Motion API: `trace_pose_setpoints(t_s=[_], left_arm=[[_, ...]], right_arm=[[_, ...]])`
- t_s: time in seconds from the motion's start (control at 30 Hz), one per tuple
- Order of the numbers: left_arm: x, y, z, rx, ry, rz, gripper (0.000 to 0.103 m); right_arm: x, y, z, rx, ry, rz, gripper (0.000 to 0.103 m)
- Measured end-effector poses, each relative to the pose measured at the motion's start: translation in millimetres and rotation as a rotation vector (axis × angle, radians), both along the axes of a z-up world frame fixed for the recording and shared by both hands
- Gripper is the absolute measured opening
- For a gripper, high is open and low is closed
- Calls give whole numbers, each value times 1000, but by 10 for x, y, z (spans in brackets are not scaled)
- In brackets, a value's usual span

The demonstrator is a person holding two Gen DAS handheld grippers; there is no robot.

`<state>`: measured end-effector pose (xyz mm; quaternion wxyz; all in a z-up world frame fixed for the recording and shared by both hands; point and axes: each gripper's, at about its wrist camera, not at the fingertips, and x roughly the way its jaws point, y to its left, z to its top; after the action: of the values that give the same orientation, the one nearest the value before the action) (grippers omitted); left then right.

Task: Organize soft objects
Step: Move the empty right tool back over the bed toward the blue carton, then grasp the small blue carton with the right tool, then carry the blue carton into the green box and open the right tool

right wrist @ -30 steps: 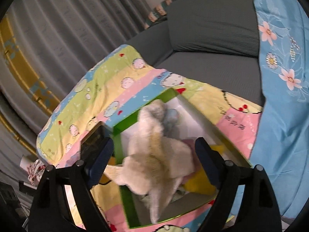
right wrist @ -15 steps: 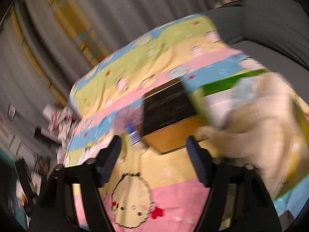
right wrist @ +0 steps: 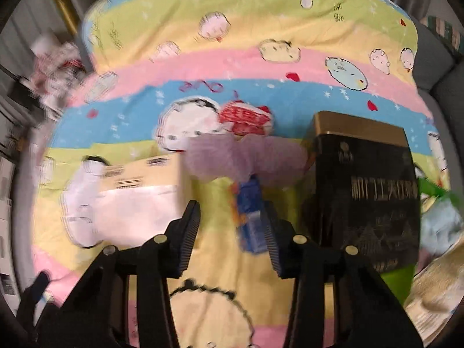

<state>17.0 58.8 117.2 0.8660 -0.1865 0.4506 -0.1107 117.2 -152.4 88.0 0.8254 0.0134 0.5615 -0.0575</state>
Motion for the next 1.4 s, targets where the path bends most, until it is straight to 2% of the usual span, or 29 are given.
trace_pose_setpoints(t_s=[0.1, 0.27, 0.33, 0.4, 0.57, 0.8, 0.93, 1.0, 1.1, 1.17, 1.27, 1.4], left_arm=[[14, 11, -9, 1, 10, -1, 86], [27, 1, -15, -8, 19, -11, 86], [28, -4, -18, -3, 18, -16, 86], [19, -22, -14, 3, 16, -20, 86], [6, -84, -7, 11, 12, -36, 86], [-19, -174, -11, 50, 1, -60, 86], [-37, -242, -16, 84, -11, -67, 86], [-49, -274, -19, 93, -15, -83, 86], [-56, -334, -53, 108, -6, -94, 86], [-48, -392, -98, 120, 10, -110, 86], [-48, -475, -168, 115, 36, -137, 86], [-77, -596, -252, 117, 66, -176, 86]], right_arm=[[139, 30, -114, -72, 40, 9, 41], [257, -6, -228, -61, 85, 5, 41], [255, 5, -281, -88, 86, 2, 42], [224, -21, -298, -120, 70, -7, 31], [66, 36, -247, -110, 11, 44, 24], [-251, -41, 25, 39, -74, 32, 23], [-663, -18, 218, 128, -141, 78, 23], [-920, -3, 236, 220, -167, 106, 24], [-1224, 50, 126, 352, -172, 132, 24], [-1334, 86, 11, 403, -166, 136, 24], [-1429, 218, -228, 410, -131, 157, 24], [-1402, 133, -382, 410, -136, 81, 28]])
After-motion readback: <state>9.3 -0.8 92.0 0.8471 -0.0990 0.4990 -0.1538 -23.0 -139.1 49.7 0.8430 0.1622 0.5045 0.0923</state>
